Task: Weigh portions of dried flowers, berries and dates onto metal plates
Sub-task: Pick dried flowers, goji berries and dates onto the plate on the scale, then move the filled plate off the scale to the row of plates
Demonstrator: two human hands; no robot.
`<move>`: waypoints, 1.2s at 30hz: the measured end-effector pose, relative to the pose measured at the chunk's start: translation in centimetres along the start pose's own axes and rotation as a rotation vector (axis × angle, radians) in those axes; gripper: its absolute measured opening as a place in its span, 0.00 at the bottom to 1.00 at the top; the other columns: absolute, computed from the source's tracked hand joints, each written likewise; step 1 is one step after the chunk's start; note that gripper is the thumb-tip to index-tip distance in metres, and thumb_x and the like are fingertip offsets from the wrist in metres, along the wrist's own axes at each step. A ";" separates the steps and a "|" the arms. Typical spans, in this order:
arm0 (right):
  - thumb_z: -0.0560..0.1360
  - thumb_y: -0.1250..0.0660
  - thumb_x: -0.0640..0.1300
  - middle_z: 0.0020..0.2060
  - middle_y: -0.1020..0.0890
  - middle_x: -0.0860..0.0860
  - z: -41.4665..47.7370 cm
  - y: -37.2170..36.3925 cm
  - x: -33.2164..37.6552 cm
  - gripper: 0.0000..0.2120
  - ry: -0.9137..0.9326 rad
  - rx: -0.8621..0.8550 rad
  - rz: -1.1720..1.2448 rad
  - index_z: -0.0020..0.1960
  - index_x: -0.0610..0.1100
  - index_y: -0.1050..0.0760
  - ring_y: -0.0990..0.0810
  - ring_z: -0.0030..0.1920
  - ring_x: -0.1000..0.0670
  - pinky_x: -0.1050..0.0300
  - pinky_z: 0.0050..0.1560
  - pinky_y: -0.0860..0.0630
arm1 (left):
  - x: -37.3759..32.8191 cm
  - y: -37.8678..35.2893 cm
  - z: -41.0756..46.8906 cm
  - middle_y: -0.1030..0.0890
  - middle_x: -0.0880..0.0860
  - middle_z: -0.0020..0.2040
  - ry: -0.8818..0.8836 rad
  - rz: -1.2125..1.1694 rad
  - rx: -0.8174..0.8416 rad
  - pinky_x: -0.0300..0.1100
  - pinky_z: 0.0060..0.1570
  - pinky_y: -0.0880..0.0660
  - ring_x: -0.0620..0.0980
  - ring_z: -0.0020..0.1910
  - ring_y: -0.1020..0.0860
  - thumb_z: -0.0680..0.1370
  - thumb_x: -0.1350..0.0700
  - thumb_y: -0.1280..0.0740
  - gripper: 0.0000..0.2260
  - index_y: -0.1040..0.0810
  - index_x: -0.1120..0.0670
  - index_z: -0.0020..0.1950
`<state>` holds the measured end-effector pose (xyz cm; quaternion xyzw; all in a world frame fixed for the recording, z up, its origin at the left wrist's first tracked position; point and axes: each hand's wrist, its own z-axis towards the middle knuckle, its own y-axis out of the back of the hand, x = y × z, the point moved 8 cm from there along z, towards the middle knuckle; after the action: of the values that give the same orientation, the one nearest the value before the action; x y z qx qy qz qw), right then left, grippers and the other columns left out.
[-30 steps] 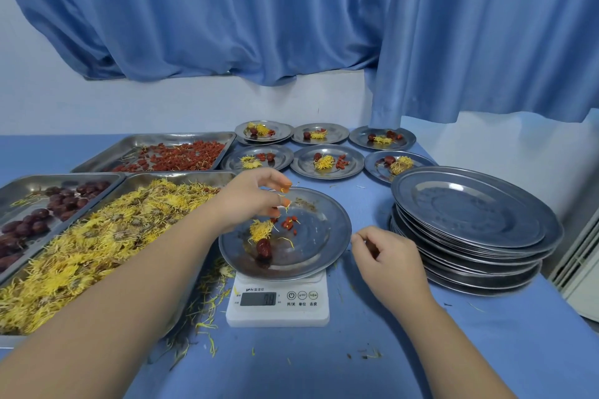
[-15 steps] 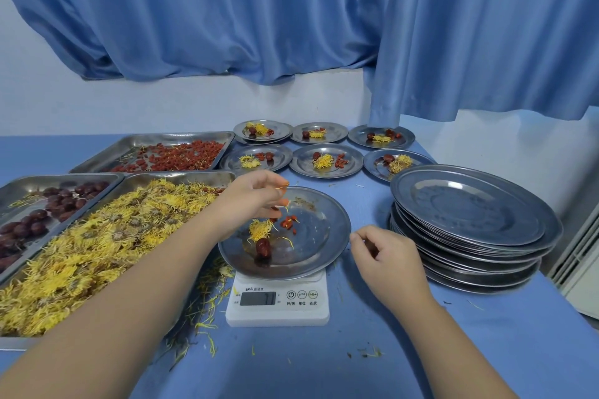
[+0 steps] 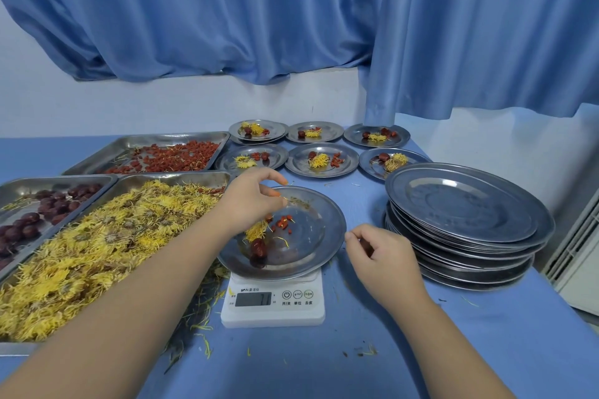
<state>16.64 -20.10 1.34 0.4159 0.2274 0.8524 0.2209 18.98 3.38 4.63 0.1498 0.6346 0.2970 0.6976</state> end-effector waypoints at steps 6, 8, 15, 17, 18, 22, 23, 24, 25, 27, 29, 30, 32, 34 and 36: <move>0.75 0.35 0.45 0.24 0.27 0.52 -0.1 -0.5 -0.2 0.11 -0.033 0.029 0.029 0.34 0.46 0.26 0.29 0.29 0.51 0.55 0.32 0.29 | 1.0 1.6 -1.0 0.16 0.45 0.47 -0.029 -0.154 -0.072 0.44 0.49 0.20 0.44 0.45 0.17 0.78 0.52 0.32 0.05 0.19 0.42 0.51; 0.75 0.34 0.46 0.25 0.27 0.52 -0.1 -1.1 -0.7 0.09 -0.109 0.066 0.101 0.36 0.49 0.26 0.30 0.29 0.53 0.61 0.32 0.31 | 2.1 2.6 -1.9 0.16 0.45 0.48 -0.021 -0.247 -0.107 0.47 0.53 0.21 0.45 0.49 0.17 0.78 0.53 0.33 0.07 0.18 0.42 0.50; 0.75 0.33 0.50 0.28 0.23 0.47 -0.6 -2.9 -2.5 0.12 -0.504 0.155 0.352 0.38 0.43 0.29 0.26 0.25 0.50 0.58 0.28 0.30 | 6.7 6.7 -5.5 0.18 0.43 0.54 0.050 -0.438 -0.393 0.49 0.60 0.25 0.44 0.56 0.21 0.78 0.54 0.34 0.09 0.18 0.40 0.49; 0.76 0.34 0.47 0.27 0.22 0.46 -1.0 -3.6 -2.5 0.12 -0.611 0.203 0.499 0.39 0.40 0.29 0.27 0.22 0.49 0.60 0.23 0.32 | 7.3 7.2 -5.7 0.17 0.48 0.56 0.078 -0.603 -0.412 0.49 0.58 0.26 0.50 0.59 0.21 0.78 0.56 0.34 0.08 0.18 0.43 0.49; 0.77 0.34 0.46 0.26 0.22 0.46 -1.3 -4.0 -2.4 0.12 -0.649 0.230 0.563 0.39 0.39 0.29 0.27 0.21 0.48 0.61 0.22 0.33 | 7.4 7.3 -5.7 0.17 0.49 0.55 0.087 -0.696 -0.402 0.48 0.56 0.26 0.52 0.59 0.20 0.79 0.57 0.35 0.08 0.18 0.46 0.50; 0.77 0.35 0.41 0.27 0.22 0.45 -1.9 -5.0 -2.0 0.09 -0.732 0.314 0.755 0.40 0.40 0.29 0.28 0.22 0.49 0.62 0.22 0.33 | 7.7 7.0 -6.1 0.17 0.52 0.53 0.131 -1.011 -0.317 0.47 0.53 0.25 0.54 0.56 0.19 0.80 0.56 0.38 0.06 0.22 0.52 0.52; 0.77 0.35 0.40 0.28 0.22 0.44 -1.9 -5.1 -2.0 0.08 -0.744 0.322 0.794 0.40 0.39 0.29 0.28 0.22 0.49 0.62 0.23 0.33 | 7.8 6.9 -6.3 0.18 0.53 0.53 0.142 -1.055 -0.308 0.47 0.53 0.25 0.54 0.55 0.19 0.80 0.56 0.38 0.06 0.22 0.53 0.52; 0.76 0.35 0.38 0.29 0.21 0.43 -1.9 -5.1 -1.9 0.07 -0.754 0.323 0.831 0.40 0.39 0.29 0.28 0.23 0.49 0.61 0.23 0.33 | 7.8 6.8 -6.5 0.18 0.53 0.53 0.151 -1.089 -0.302 0.48 0.53 0.25 0.55 0.55 0.19 0.80 0.55 0.38 0.06 0.23 0.53 0.53; 0.76 0.35 0.37 0.29 0.21 0.43 -2.0 -5.2 -2.0 0.07 -0.761 0.319 0.868 0.40 0.39 0.29 0.28 0.23 0.49 0.61 0.23 0.33 | 7.9 6.8 -6.8 0.18 0.54 0.53 0.157 -1.119 -0.299 0.48 0.53 0.24 0.55 0.55 0.19 0.80 0.55 0.38 0.07 0.23 0.54 0.54; 0.76 0.36 0.35 0.30 0.21 0.42 -2.0 -5.2 -2.0 0.07 -0.767 0.307 0.923 0.38 0.38 0.28 0.28 0.24 0.49 0.61 0.22 0.32 | 7.9 6.7 -7.0 0.18 0.53 0.51 0.164 -1.175 -0.295 0.48 0.52 0.24 0.55 0.54 0.18 0.79 0.56 0.38 0.07 0.23 0.54 0.54; 0.75 0.37 0.34 0.29 0.22 0.43 -2.0 -5.3 -2.0 0.08 -0.768 0.298 0.954 0.38 0.37 0.27 0.27 0.24 0.50 0.62 0.23 0.31 | 7.9 6.6 -7.2 0.17 0.52 0.48 0.172 -1.230 -0.279 0.48 0.51 0.24 0.55 0.53 0.17 0.79 0.55 0.38 0.06 0.22 0.53 0.52; 0.75 0.37 0.33 0.29 0.22 0.43 -2.0 -5.4 -1.9 0.08 -0.769 0.287 0.972 0.37 0.37 0.27 0.27 0.24 0.50 0.62 0.22 0.31 | 8.0 6.5 -7.2 0.17 0.52 0.48 0.178 -1.258 -0.269 0.47 0.51 0.24 0.55 0.52 0.17 0.79 0.55 0.38 0.06 0.22 0.53 0.51; 0.74 0.38 0.32 0.28 0.23 0.43 -1.9 -5.4 -1.8 0.09 -0.771 0.255 1.015 0.35 0.37 0.28 0.27 0.23 0.51 0.62 0.22 0.31 | 8.1 6.4 -7.3 0.17 0.52 0.48 0.198 -1.318 -0.251 0.46 0.49 0.24 0.54 0.52 0.17 0.78 0.55 0.38 0.06 0.23 0.52 0.51; 0.74 0.38 0.32 0.27 0.24 0.43 -1.7 -5.3 -1.7 0.11 -0.769 0.218 1.043 0.34 0.39 0.28 0.28 0.23 0.51 0.62 0.21 0.32 | 8.2 6.3 -7.3 0.17 0.52 0.49 0.212 -1.374 -0.235 0.46 0.49 0.23 0.55 0.53 0.17 0.78 0.55 0.38 0.06 0.23 0.52 0.51; 0.74 0.39 0.32 0.27 0.25 0.44 -1.2 -5.2 -1.5 0.11 -0.753 0.194 1.054 0.33 0.40 0.28 0.29 0.23 0.51 0.62 0.22 0.33 | 8.1 6.2 -7.3 0.16 0.53 0.51 0.213 -1.433 -0.229 0.48 0.50 0.23 0.56 0.54 0.17 0.78 0.55 0.38 0.07 0.22 0.53 0.52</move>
<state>17.47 -17.06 -3.22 0.7597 -0.0238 0.6181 -0.2007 10.65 11.88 0.71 -0.4056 0.6061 -0.1548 0.6664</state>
